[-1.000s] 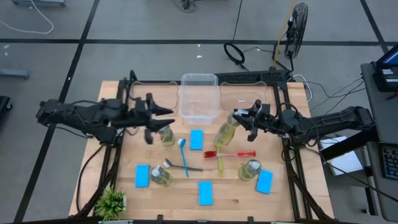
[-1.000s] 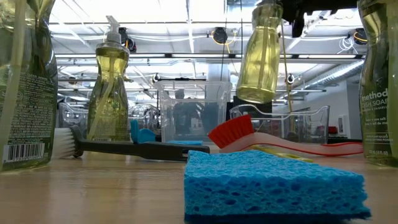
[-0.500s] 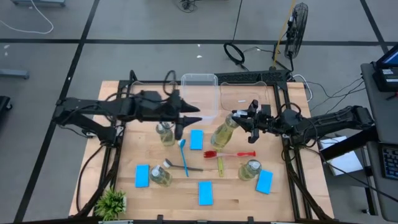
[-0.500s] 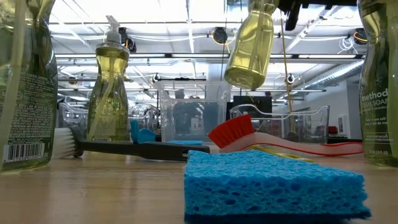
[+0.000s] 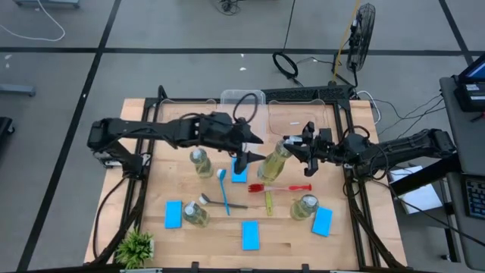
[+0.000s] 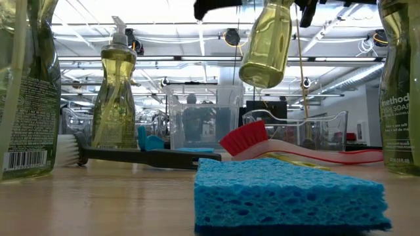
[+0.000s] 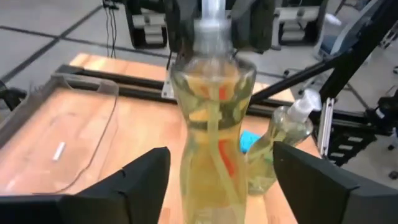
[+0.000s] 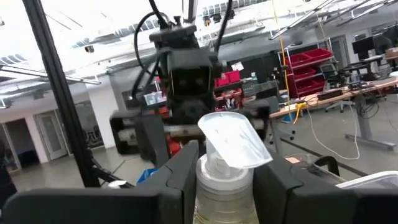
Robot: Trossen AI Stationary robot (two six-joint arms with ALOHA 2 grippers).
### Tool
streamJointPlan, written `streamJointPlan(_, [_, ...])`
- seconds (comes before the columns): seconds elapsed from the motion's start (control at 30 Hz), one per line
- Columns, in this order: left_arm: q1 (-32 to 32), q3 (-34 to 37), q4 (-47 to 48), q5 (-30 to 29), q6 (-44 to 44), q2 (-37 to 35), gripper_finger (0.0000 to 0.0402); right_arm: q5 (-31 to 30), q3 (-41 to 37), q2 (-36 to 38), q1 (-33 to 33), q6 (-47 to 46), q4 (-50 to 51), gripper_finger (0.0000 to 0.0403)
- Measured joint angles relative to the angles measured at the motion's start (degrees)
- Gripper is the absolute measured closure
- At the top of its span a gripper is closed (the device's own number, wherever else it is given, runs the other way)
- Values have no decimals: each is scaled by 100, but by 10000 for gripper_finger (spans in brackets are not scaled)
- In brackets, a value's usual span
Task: Pick & Place Kitchen Sink Supplies
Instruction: Put the yellow dish soap into the white bin
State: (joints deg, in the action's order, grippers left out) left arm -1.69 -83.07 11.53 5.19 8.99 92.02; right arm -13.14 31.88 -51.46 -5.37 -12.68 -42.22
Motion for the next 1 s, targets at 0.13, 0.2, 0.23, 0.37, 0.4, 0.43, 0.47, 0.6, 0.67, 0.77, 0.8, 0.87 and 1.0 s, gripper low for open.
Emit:
streamJointPlan(0.13, [0,-6,-235,71,3,167,92,-9,0,0,2,37,0,301])
streamJointPlan(0.2, [0,-7,-376,88,4,224,85,-7,0,0,4,36,0,301])
streamJointPlan(0.23, [0,-7,-399,90,4,250,82,-5,0,0,4,36,0,301])
streamJointPlan(0.37, [-6,-7,-687,93,3,317,76,-7,0,0,4,34,0,301])
streamJointPlan(0.4, [-12,-7,-690,96,4,324,76,-9,0,0,4,35,0,301])
streamJointPlan(0.43, [-16,-7,-700,94,4,335,76,-11,0,0,4,34,0,301])
streamJointPlan(0.47, [-24,-7,-731,91,4,363,75,-13,0,0,4,36,0,301])
streamJointPlan(0.6, [-33,-7,-728,83,40,408,75,-14,0,-1,4,36,-13,301])
streamJointPlan(0.67, [-33,-16,-838,83,60,492,75,-14,0,-2,4,36,-31,301])
streamJointPlan(0.77, [-33,-2,-830,79,114,589,75,-13,0,-18,4,35,-75,301])
streamJointPlan(0.8, [-42,-2,-960,79,120,644,75,-14,0,-38,4,37,-104,301])
streamJointPlan(0.87, [-53,-2,-1017,81,164,661,75,-11,0,-96,4,37,-158,301])
streamJointPlan(1.0, [-55,-11,-1057,87,221,746,75,-9,0,-276,4,38,-344,301])
